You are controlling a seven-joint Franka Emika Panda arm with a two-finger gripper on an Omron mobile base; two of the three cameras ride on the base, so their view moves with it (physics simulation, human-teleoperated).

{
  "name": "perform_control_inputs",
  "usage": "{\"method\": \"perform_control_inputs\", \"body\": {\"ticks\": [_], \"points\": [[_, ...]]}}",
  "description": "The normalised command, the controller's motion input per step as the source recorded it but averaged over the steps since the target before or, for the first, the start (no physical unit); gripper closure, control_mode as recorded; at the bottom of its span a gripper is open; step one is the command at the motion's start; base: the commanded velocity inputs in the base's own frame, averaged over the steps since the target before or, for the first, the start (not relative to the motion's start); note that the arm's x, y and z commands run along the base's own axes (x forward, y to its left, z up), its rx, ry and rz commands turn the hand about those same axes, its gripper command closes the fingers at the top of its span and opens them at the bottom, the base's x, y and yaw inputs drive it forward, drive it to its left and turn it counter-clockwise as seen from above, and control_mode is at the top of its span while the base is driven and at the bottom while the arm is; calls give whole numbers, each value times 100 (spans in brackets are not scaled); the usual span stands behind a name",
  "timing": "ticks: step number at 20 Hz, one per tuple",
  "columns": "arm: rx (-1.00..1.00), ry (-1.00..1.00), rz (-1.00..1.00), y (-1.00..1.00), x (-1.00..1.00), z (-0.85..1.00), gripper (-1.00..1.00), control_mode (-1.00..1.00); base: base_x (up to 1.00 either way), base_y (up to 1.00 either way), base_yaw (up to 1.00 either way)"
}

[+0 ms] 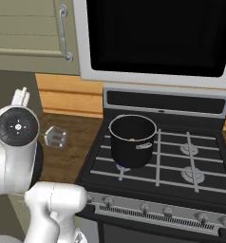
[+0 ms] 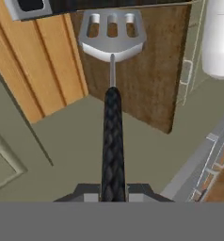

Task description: Put the mushroom and squash in the pot. Retrieve the spatula and lightly stir the vegetables in the pot.

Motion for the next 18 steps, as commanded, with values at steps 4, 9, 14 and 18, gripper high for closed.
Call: {"method": "perform_control_inputs", "body": {"ticks": [4,9,14,18], "points": [[31,31,-37,-100,-4,35,100,-100,0,0,0],[31,32,-36,-100,18,35,100,-100,0,0,0],[30,26,-30,-85,16,2,100,-100,0,0,0],[29,2,-12,-49,25,0,100,-100,0,0,0]]}}
